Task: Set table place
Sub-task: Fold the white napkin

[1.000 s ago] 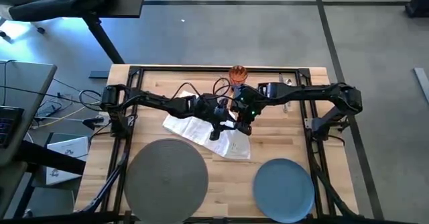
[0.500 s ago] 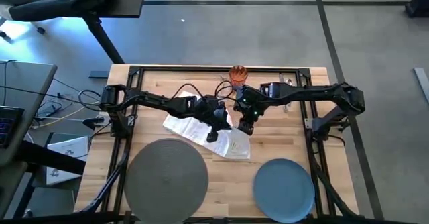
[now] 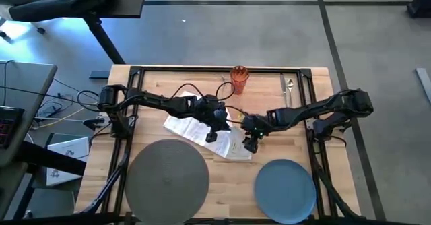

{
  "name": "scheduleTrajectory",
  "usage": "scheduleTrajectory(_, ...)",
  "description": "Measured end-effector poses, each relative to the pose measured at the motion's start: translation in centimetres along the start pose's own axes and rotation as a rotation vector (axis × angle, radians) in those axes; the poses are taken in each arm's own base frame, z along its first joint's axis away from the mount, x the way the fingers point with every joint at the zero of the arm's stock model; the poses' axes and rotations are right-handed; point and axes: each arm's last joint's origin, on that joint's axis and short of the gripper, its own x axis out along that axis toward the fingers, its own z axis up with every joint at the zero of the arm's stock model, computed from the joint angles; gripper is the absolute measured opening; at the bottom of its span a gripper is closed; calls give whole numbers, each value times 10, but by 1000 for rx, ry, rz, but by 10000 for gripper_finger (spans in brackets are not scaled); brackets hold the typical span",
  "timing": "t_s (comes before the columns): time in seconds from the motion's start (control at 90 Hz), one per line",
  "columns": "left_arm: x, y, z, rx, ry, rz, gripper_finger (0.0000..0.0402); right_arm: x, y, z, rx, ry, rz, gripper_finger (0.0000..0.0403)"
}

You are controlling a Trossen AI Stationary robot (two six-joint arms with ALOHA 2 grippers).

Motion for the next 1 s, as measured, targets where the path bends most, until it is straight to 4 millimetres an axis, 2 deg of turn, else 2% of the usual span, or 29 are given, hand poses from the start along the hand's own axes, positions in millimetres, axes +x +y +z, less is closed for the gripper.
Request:
scheduleTrajectory(0.133,-3,-1,2,-14,-6,-7,0,8,-3,-7,33,-49,31,89)
scheduleTrajectory(0.189,-8,-2,5,-24,-8,6,0,8,-2,-5,84,-68,42,39)
scheduleTrajectory(0.244,-12,-2,6,-45,2,35,2,6,0,-2,106,-79,40,14)
scheduleTrajectory(0.389,-16,2,2,-94,44,11,33,-5,8,14,109,-77,24,2)
scheduleTrajectory(0.567,-17,5,0,-109,56,8,113,-16,12,24,60,-19,-38,0)
scheduleTrajectory(0.733,-18,0,10,-77,-16,11,172,-21,15,28,18,-2,-48,0)
scheduleTrajectory(0.867,-16,-6,10,-68,-3,42,177,-21,14,28,18,5,-47,0)
scheduleTrajectory(1.0,-14,-10,10,-63,0,66,143,-21,15,27,16,6,-46,0)
